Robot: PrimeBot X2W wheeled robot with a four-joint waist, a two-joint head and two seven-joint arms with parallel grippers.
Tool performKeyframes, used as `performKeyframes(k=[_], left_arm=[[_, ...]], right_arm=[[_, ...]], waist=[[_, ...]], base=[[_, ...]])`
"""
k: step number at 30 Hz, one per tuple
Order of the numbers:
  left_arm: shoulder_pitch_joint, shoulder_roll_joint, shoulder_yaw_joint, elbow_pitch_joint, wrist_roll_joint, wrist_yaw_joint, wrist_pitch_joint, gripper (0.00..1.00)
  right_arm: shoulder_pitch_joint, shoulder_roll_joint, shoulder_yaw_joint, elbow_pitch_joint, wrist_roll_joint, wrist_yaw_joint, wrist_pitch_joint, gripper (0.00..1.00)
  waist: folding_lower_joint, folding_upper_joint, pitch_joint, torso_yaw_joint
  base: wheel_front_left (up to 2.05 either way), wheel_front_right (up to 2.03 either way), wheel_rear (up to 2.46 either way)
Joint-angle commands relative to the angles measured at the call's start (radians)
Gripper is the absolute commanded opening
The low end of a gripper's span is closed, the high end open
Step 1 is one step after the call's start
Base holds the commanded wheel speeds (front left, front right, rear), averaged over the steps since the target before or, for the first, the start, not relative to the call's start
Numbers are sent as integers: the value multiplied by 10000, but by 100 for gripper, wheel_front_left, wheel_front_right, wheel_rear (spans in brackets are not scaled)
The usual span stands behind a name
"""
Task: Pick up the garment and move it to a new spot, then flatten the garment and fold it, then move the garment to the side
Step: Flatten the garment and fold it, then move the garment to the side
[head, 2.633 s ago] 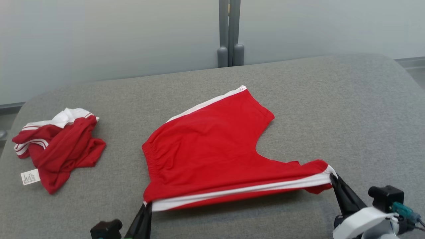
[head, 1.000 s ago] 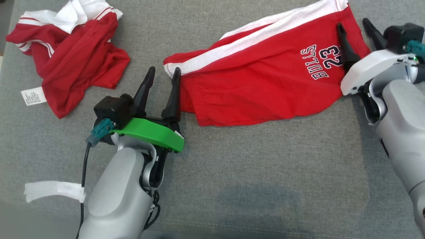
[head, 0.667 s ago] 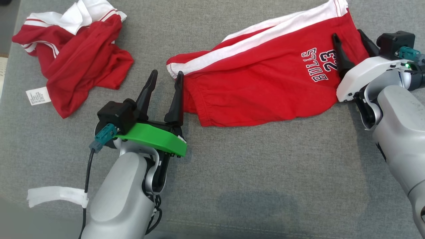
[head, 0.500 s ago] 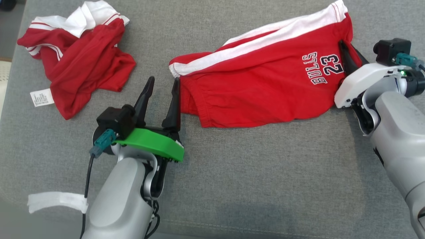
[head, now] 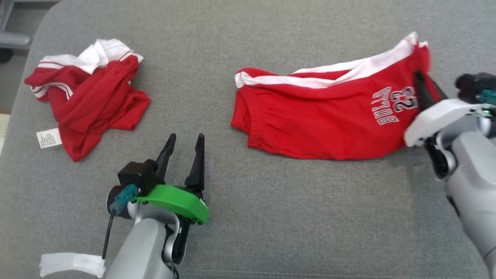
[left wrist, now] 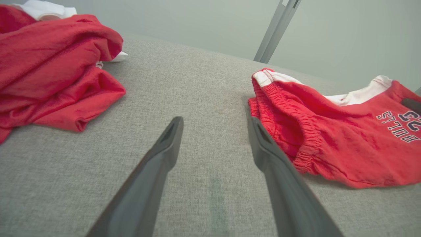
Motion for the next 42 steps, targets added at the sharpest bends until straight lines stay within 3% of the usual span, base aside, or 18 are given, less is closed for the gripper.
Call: performKeyframes(k=[1,5,9,20,21,26,33,42], left_arm=[[179,49,23,33,140,-68,-4,100],[424,52,-78,204,84,-150,-4,100],[497,49,-335,178,-86,-142,-4,100],[607,46,-1361,273,-171,-127,-4,100],[665,44,-1355,278,-185,-111,-4,100],[797,43,-1176,240,-167,-37,-4,100],[915,39,-828,116,100,-61,-4,100],[673,46,-714,-107,263,-121,-4,100]], right_arm=[[190,257,255,-508,-45,-12,-25,0],[250,983,1611,-1835,261,-12,-7,0],[1,1557,2632,-2100,374,-12,227,0],[-826,2646,3121,174,-71,-12,57,2],[-888,2707,3077,292,-70,-12,27,99],[-822,2921,2748,-187,220,-12,-27,100],[732,2184,379,-2264,71,-7,-25,100],[1985,1774,-5,-1633,162,-7,-28,100]], waist=[[0,0,-389,-303],[0,0,-579,-119],[0,0,-638,378],[0,0,-439,2068],[0,0,-438,2101],[0,0,-431,1987],[0,0,-527,1348],[0,0,-417,1163]], base=[[0,0,0],[0,0,0],[0,0,0],[0,0,0],[0,0,0],[0,0,0],[0,0,0],[0,0,0]])
